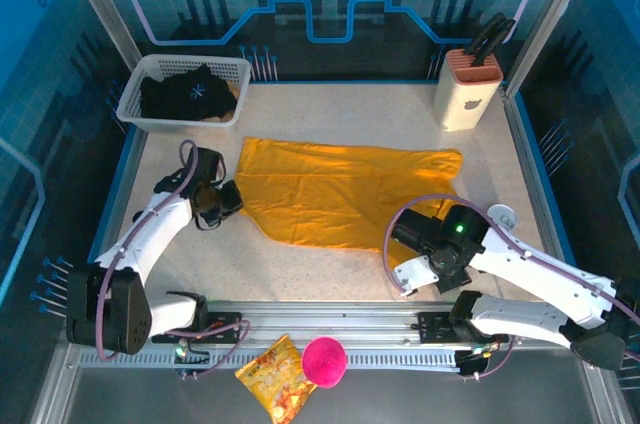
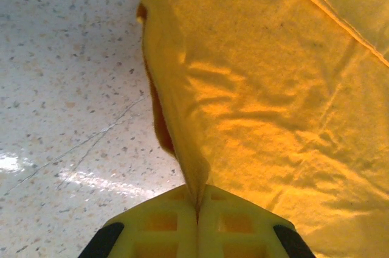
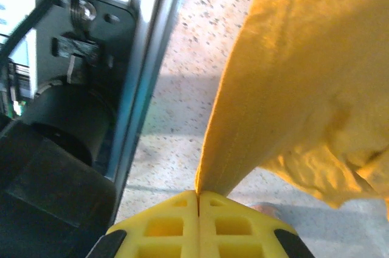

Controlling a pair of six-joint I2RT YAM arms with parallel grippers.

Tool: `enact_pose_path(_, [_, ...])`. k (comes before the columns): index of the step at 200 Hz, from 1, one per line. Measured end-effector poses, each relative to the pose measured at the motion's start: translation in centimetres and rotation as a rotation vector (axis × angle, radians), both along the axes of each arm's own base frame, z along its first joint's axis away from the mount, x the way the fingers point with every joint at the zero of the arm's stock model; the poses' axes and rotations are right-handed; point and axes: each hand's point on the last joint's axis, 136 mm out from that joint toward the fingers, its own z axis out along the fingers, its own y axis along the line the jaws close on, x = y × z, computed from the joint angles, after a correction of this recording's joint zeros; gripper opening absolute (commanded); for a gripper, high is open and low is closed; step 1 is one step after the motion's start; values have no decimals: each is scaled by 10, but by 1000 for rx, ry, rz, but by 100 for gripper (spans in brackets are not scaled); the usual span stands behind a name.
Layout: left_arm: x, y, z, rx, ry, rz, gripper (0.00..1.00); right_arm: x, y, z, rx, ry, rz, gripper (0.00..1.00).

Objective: Fold and stack the t-shirts

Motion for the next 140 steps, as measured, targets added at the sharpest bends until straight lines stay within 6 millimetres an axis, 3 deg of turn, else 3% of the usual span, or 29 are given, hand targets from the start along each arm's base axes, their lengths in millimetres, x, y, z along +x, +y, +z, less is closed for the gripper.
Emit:
enact_pose_path(44, [0,18,6,32,13,59,0,66,-3,0,-15,-218,-205,0])
enact_pose_path(86, [19,33,16,33,-6,131,0,138,-1,19,56,-439,-416,0])
enact_pose_path(140, [54,33,5,28,33,140,0,206,-19,18,78,-552,-606,0])
